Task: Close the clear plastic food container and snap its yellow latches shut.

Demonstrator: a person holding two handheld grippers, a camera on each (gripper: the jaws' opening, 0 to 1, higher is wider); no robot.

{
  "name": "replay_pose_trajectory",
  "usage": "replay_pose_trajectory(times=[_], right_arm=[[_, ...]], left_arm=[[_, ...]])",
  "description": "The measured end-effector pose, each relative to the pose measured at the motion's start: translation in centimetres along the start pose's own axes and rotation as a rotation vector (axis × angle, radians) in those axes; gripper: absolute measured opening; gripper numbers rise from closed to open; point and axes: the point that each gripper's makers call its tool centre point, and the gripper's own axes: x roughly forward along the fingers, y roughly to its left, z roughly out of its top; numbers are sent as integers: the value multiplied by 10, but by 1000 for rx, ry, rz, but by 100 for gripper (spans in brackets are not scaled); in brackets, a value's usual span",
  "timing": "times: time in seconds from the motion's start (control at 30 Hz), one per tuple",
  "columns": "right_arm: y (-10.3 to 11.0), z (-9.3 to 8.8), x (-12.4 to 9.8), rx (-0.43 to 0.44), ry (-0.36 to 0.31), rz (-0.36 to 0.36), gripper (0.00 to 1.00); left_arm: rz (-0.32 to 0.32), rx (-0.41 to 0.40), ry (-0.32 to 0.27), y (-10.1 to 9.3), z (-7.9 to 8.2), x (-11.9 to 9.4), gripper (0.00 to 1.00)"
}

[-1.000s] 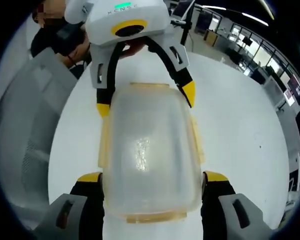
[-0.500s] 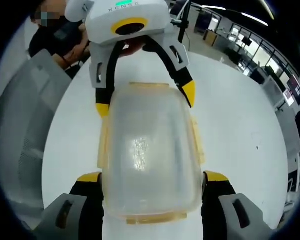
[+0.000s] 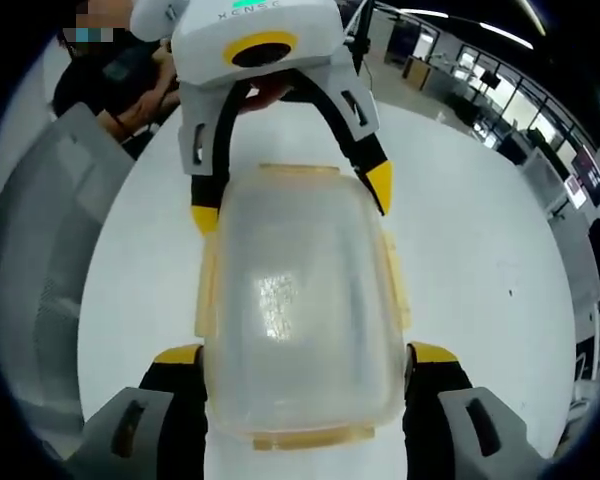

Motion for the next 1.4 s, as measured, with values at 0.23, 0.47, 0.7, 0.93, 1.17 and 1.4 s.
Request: replay_pose_trajectory(times=[0.23,0.47,0.7,0.93,1.17,1.4], right_arm=[[0,0,1,-4,4,-10,83],[0,0,1,4,7,-21,83],[-3,4,-7,18,-17,-51,83],[-9,5,-18,41,-37,-103,86],[-6,7,-26,75,-65,-144,89],[1,10,-32,106,-93,-182,90]], left_arm=[[6,0,-2,0,1,0,87],[22,9,-3,0,0,1,88],[36,30,-22,2,3,-4,88],[54,7,-42,2,7,-10,93],[87,-12,-64,4,10,-21,94],[111,-43,-79,-2,8,-30,94]])
